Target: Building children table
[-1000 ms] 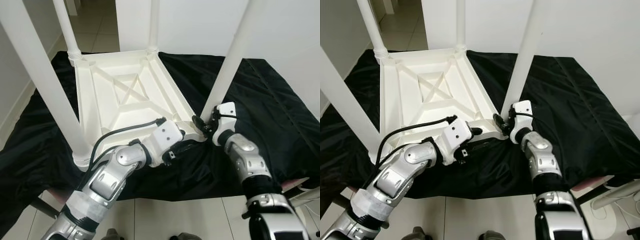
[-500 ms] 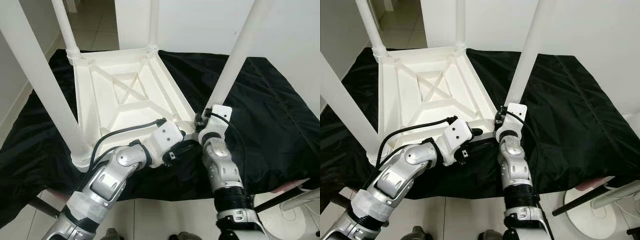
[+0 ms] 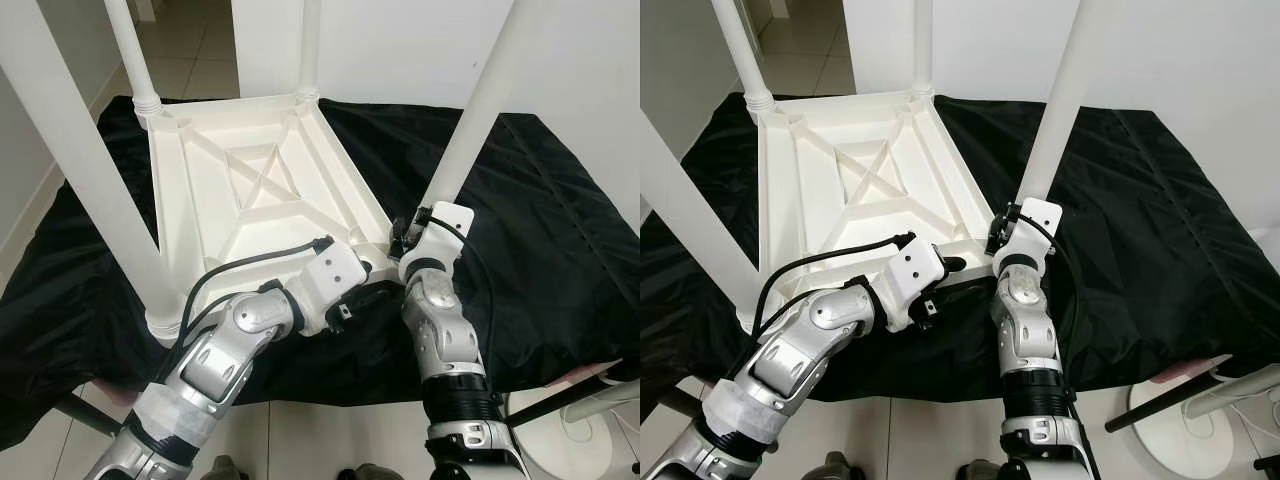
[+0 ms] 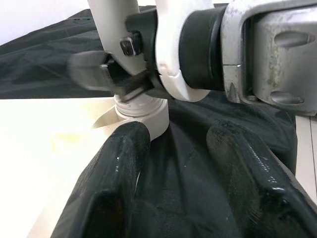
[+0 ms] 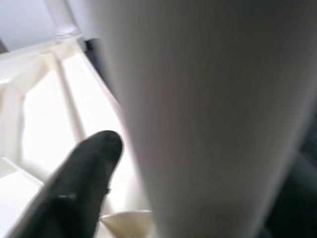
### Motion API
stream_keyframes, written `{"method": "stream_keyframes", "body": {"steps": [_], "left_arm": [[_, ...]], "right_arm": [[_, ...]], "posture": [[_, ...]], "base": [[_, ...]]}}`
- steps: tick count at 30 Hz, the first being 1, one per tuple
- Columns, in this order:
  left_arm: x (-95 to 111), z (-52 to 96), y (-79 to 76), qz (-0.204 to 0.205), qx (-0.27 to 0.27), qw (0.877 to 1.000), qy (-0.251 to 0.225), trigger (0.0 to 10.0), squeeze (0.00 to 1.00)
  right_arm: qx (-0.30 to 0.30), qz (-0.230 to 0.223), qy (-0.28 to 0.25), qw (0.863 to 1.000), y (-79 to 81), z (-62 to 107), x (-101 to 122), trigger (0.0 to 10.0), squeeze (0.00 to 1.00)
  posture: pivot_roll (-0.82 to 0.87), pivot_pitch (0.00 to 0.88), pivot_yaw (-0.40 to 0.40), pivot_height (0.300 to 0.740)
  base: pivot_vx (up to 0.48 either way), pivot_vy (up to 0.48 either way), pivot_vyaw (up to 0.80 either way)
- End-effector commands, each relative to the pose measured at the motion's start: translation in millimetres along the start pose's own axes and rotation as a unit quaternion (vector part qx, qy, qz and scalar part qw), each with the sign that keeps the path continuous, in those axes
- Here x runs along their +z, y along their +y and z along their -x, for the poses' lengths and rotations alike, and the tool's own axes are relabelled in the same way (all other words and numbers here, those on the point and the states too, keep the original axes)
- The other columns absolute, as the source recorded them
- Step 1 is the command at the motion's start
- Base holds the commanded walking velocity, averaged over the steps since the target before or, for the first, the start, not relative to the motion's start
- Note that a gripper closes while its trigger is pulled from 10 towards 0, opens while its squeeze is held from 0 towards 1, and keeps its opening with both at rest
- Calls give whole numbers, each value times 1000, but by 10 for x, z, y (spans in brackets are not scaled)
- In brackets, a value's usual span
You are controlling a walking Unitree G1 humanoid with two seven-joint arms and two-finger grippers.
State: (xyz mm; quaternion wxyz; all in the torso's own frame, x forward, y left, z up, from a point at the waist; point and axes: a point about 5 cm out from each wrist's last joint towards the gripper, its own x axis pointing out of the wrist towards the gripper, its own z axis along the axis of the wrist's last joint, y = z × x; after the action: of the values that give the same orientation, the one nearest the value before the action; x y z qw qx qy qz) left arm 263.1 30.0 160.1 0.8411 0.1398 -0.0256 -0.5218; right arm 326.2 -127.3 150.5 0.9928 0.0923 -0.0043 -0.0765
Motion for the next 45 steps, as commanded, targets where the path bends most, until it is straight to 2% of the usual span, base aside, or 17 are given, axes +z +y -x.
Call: {"method": "stream_keyframes", "body": {"steps": [1,3,4,6,10,12,17,19,20,23,30,32,33,34,35,36,45], "left_arm": [[-2,0,-43,-5,-14,1000,5,10000,0],[-3,2,-42,-5,-13,1000,5,10000,0],[-3,2,-40,-5,-13,1000,5,10000,0],[-2,3,-38,-5,-13,1000,5,10000,0],[-3,6,-33,-6,-13,1000,5,10000,0],[-3,6,-33,-6,-13,1000,5,10000,0],[-1,6,-22,-5,-12,1000,5,10000,0],[0,2,-20,-5,-12,1000,5,10000,0],[0,2,-20,-5,-12,1000,5,10000,0],[5,-2,4,-5,-11,1000,5,10000,0],[10,-4,15,-7,-12,1000,5,10000,0],[15,-4,33,-8,-11,1000,5,10000,0],[15,-4,33,-8,-11,1000,5,10000,0],[17,-2,43,-9,-9,1000,5,10000,0],[17,-2,43,-9,-9,1000,5,10000,0],[17,1,50,-9,-6,1000,6,10000,0],[11,31,64,-6,8,1000,7,10000,0]], "right_arm": [[6,-4,-3,1000,-10,15,0,10000,1000],[15,-3,-5,1000,-9,12,8,10000,1000],[33,-7,-6,999,-12,11,20,10000,0],[65,-4,-8,998,-30,9,35,10000,0],[148,37,-3,988,-275,-20,37,10000,0],[148,37,-3,988,-275,-20,37,10000,0],[193,82,5,978,-449,-58,19,10000,0],[245,110,10,963,-517,-86,7,10000,0],[245,110,10,963,-517,-86,7,10000,0],[302,141,18,943,-525,-154,-7,10000,0],[334,153,21,930,-517,-223,15,10000,0],[358,174,26,917,-479,-310,46,10000,0],[358,174,26,917,-479,-310,46,10000,0],[370,187,31,909,-464,-346,53,5333,0],[370,187,31,909,-464,-346,53,5333,0],[377,196,37,904,-460,-370,55,157,0],[389,208,65,895,-621,-395,-12,0,0]], "posture": [[-16,0,-50,740],[-16,0,-50,740],[-17,0,-48,740],[-18,0,-47,740],[-22,0,-46,740],[-22,0,-46,740],[-30,0,-39,740],[-31,0,-33,740],[-31,0,-33,740],[-35,0,-22,740],[-37,0,-15,740],[-37,0,-9,740],[-37,0,-9,740],[-33,0,-14,740],[-33,0,-14,740],[-27,0,-20,740],[-14,0,-36,740]], "base": [[0,0,0],[0,0,0],[0,0,0],[0,0,0],[0,0,0],[0,0,0],[0,0,0],[0,0,0],[0,0,0],[0,0,0],[0,0,0],[0,0,0],[0,0,0],[0,0,0],[0,0,0],[0,0,0],[0,0,0]]}}
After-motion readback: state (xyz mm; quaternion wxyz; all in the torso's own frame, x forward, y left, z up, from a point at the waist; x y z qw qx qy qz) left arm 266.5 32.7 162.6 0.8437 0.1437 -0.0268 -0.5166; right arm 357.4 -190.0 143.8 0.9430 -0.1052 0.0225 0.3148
